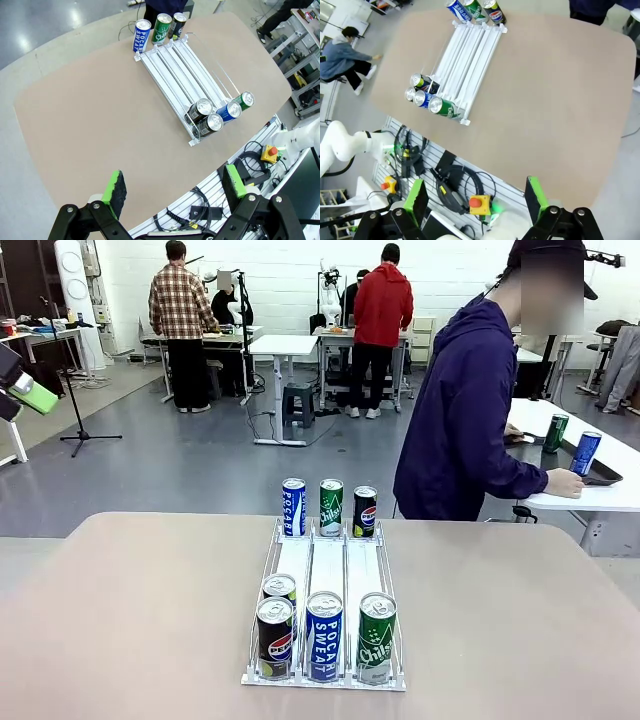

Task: Retrieve and hand over the desired beverage to the person.
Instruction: Place the picked can on the Handle tray extended by the person.

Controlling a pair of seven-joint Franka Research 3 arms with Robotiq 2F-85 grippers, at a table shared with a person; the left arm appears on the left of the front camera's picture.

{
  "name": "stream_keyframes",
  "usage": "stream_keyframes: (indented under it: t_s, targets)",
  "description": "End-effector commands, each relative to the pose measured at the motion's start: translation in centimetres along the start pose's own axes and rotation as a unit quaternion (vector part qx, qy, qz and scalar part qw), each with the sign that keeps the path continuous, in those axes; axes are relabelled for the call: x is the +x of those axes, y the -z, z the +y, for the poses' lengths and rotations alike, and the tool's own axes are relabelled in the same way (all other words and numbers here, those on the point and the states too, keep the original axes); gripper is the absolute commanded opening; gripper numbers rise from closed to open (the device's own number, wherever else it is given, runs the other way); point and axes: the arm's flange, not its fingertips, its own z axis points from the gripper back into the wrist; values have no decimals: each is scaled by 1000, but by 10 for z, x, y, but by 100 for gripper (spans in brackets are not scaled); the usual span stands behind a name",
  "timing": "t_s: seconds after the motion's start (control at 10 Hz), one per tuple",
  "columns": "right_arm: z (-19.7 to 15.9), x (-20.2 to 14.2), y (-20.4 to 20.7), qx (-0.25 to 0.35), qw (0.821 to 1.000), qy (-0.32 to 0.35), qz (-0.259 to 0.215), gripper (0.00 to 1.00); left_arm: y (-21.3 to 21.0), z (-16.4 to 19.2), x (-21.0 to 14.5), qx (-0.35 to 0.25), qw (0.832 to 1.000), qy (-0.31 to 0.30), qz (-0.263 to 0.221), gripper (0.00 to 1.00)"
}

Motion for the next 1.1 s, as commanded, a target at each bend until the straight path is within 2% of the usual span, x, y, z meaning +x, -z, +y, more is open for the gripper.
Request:
stream_keyframes:
  t_s: [0.0,0.1,0.3,1.0]
  targets:
    - [5,-1,2,-3,999,-18,-33,100,0,2,-1,0,1000,6,2,100]
    - [10,-3,3,-7,999,-38,-36,100,0,2,-1,0,1000,6,2,100]
    - [6,0,-5,-9,1000,-12,-15,100,0,2,-1,0,1000,6,2,100]
    - [6,0,-5,-9,1000,-12,-15,100,0,2,-1,0,1000,6,2,100]
